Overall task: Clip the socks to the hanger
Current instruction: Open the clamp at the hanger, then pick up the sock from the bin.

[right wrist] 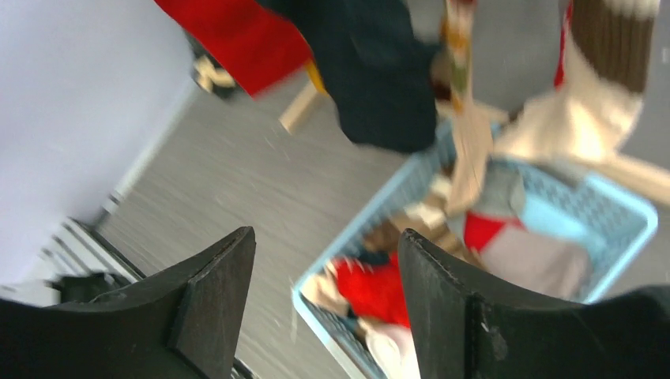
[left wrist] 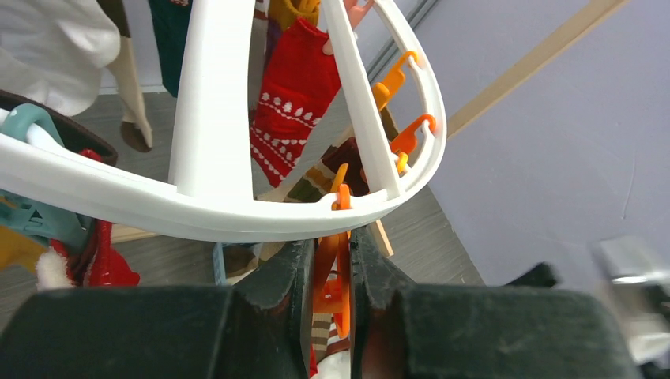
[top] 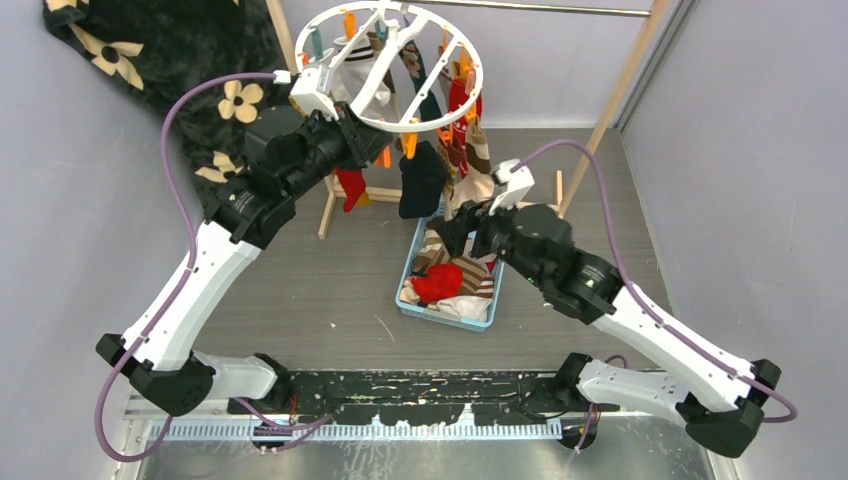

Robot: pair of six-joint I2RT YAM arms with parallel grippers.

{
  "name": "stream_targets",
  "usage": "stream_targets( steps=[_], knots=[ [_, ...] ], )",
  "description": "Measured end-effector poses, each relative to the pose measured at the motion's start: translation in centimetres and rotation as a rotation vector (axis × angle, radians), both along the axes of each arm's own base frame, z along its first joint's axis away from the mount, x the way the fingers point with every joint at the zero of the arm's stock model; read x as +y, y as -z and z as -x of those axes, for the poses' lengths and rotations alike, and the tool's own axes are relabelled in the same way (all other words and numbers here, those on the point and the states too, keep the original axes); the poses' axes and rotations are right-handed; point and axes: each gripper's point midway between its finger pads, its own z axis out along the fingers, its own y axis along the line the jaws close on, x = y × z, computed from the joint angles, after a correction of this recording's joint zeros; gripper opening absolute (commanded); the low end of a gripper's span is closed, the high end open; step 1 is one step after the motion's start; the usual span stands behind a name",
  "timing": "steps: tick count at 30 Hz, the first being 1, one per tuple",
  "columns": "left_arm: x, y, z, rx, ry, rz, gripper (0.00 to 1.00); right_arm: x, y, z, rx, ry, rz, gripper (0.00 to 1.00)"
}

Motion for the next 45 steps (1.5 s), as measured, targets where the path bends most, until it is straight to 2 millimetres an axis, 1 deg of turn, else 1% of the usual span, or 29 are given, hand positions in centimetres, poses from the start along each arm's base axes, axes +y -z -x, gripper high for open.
stream_targets(
  steps=[1, 2, 4, 5, 8, 11, 16, 20, 22, 24, 26, 27, 29, 30, 32, 35, 38, 39, 41, 43, 44, 45],
  knots=[
    [0.0, 0.0, 0.0, 0.001, -0.001, 0.0, 0.12, -0.1, 1.5, 0.0, 0.035, 0.006, 0.033, 0.69],
    [0.0, 0.0, 0.0, 0.002, -0.001, 0.0, 0.12, -0.2, 3.4, 0.0, 0.082, 0.012, 0.074, 0.68],
    [0.1, 0.1, 0.0, 0.005, -0.002, -0.002, 0.12, -0.2, 7.8, 0.2, 0.174, 0.014, 0.167, 0.65],
    [0.1, 0.1, 0.0, 0.005, -0.002, -0.002, 0.12, -0.2, 10.6, 0.5, 0.229, 0.007, 0.216, 0.65],
    [0.1, 0.1, 0.0, 0.005, -0.003, -0.002, 0.13, -0.7, 16.7, 1.7, 0.358, -0.018, 0.337, 0.64],
    [0.1, 0.2, 0.0, 0.006, -0.002, -0.003, 0.13, -0.5, 19.9, 2.2, 0.44, -0.03, 0.4, 0.65],
    [0.1, 0.2, 0.0, 0.006, -0.002, -0.003, 0.13, 0.6, 23.2, 1.7, 0.513, -0.02, 0.426, 0.65],
    [0.0, 0.1, 0.1, 0.005, 0.006, -0.003, 0.13, 0.2, 26.5, 1.9, 0.601, 0.028, 0.471, 0.65],
    [0.0, 0.1, 0.2, 0.005, 0.009, -0.002, 0.13, 0.0, 27.7, 2.1, 0.632, 0.05, 0.478, 0.61],
    [0.0, 0.1, 0.2, 0.005, 0.011, -0.001, 0.13, -0.1, 28.4, 2.2, 0.65, 0.066, 0.467, 0.53],
    [0.0, 0.1, 0.3, 0.004, 0.013, -0.001, 0.13, 0.0, 28.9, 2.2, 0.655, 0.078, 0.448, 0.39],
    [0.0, 0.1, 0.3, 0.004, 0.015, -0.001, 0.13, 0.1, 29.1, 2.1, 0.653, 0.089, 0.426, 0.34],
    [0.0, 0.1, 0.3, 0.002, 0.017, -0.003, 0.13, 0.2, 29.2, 1.9, 0.647, 0.094, 0.413, 0.27],
    [0.0, 0.1, 0.4, 0.001, 0.018, -0.003, 0.13, 0.3, 29.2, 1.9, 0.641, 0.096, 0.403, 0.25],
    [0.0, 0.0, 0.4, -0.002, 0.019, -0.005, 0.13, 0.4, 28.7, 1.6, 0.623, 0.099, 0.38, 0.24],
    [0.1, 0.0, 0.6, -0.006, 0.02, -0.006, 0.13, 0.8, 26.6, 1.0, 0.566, 0.095, 0.328, 0.23],
    [0.2, -0.1, 0.7, -0.011, 0.021, -0.01, 0.13, 1.1, 24.3, 0.5, 0.506, 0.085, 0.286, 0.18],
    [0.2, -0.1, 0.7, -0.012, 0.021, -0.012, 0.13, 1.1, 23.8, 0.4, 0.494, 0.084, 0.276, 0.16],
    [0.2, 0.0, 0.7, -0.015, 0.022, -0.016, 0.13, 1.2, 22.8, 0.2, 0.468, 0.084, 0.258, 0.15],
    [0.3, -0.1, 0.7, -0.017, 0.022, -0.017, 0.13, 1.2, 22.2, 0.0, 0.451, 0.085, 0.245, 0.15],
    [0.3, -0.1, 0.8, -0.019, 0.022, -0.017, 0.13, 1.3, 22.0, -0.1, 0.446, 0.085, 0.24, 0.18],
    [0.4, -0.1, 0.8, -0.02, 0.022, -0.017, 0.13, 1.3, 22.0, -0.1, 0.444, 0.085, 0.238, 0.25]
  ],
)
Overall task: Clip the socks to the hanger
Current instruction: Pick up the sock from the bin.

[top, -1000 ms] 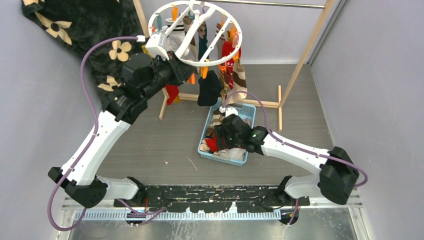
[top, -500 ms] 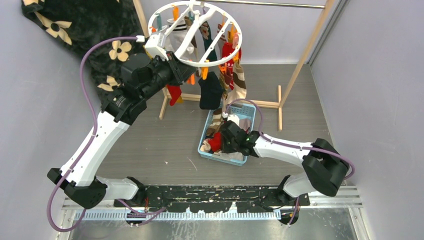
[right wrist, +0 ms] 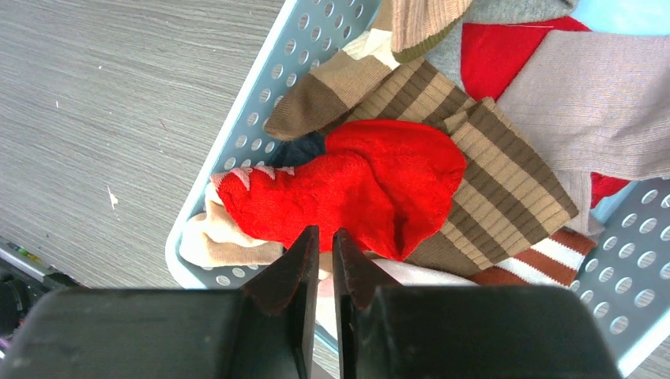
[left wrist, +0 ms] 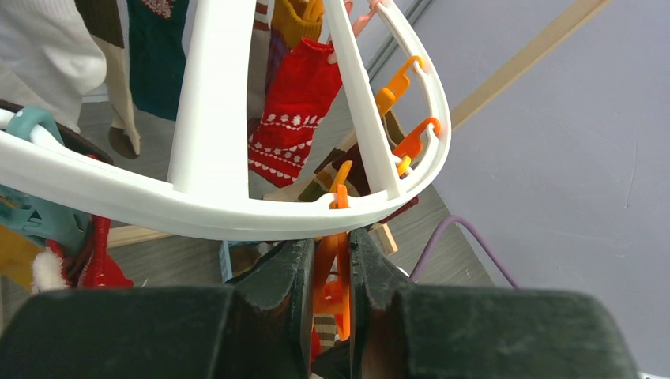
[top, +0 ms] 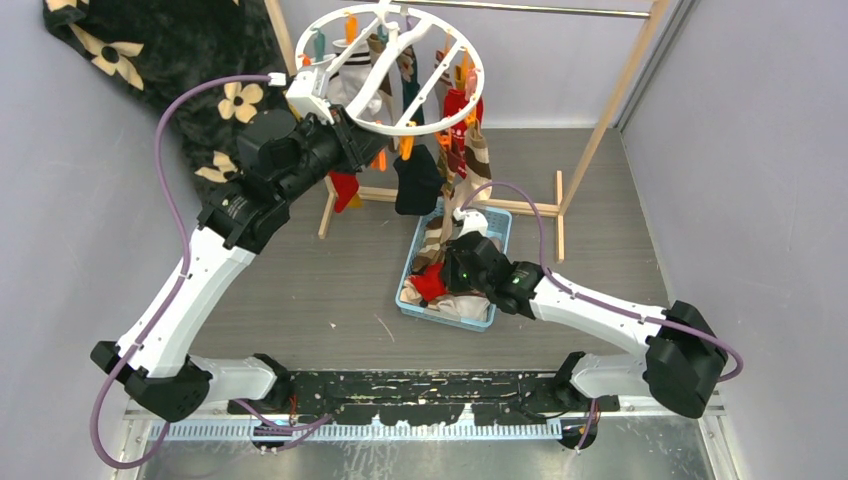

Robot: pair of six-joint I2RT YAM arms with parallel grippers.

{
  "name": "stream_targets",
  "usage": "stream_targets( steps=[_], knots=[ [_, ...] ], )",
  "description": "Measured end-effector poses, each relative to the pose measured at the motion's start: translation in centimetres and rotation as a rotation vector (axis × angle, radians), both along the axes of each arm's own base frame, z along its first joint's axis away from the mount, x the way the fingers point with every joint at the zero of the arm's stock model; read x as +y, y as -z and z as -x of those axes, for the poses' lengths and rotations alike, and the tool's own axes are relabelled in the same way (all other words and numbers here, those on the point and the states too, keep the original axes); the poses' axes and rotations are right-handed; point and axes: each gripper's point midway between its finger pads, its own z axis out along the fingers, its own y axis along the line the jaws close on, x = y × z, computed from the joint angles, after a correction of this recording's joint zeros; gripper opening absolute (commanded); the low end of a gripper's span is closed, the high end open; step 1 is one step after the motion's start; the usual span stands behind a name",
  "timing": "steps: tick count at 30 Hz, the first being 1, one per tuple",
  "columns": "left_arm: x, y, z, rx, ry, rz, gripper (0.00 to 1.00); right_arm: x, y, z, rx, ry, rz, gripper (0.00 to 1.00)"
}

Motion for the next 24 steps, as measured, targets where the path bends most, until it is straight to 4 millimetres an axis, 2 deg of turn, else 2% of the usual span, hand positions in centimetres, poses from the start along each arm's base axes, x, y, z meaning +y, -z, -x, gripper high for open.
stream_targets(
  steps=[2, 3, 6, 9, 13, 17, 21, 24],
  knots=[
    [0.1, 0.0, 0.1, -0.002, 0.001, -0.001, 0.13, 0.1, 0.0, 0.1, 0.004, -0.004, -0.004, 0.48],
    [0.1, 0.0, 0.2, -0.003, 0.001, 0.0, 0.13, 0.2, 0.0, 0.1, 0.006, -0.007, -0.009, 0.55],
    [0.1, -0.1, 0.2, -0.005, 0.002, 0.001, 0.13, 0.5, 0.1, 0.3, 0.021, -0.009, -0.02, 0.6],
    [0.2, -0.1, 0.3, -0.006, 0.002, 0.001, 0.13, 0.9, 0.9, 0.3, 0.048, -0.004, -0.03, 0.6],
    [0.2, -0.1, 0.3, -0.007, 0.002, 0.001, 0.13, 1.7, 2.9, 0.4, 0.109, 0.0, -0.029, 0.48],
    [0.2, -0.1, 0.3, -0.009, 0.003, 0.001, 0.13, 2.2, 4.8, 0.5, 0.155, 0.013, -0.024, 0.21],
    [0.2, -0.1, 0.3, -0.012, 0.003, -0.004, 0.13, 2.3, 4.3, 0.3, 0.138, 0.017, -0.038, 0.03],
    [0.2, -0.1, 0.3, -0.017, 0.004, -0.01, 0.13, 2.0, 2.6, 0.0, 0.091, 0.013, -0.055, 0.01]
  ],
)
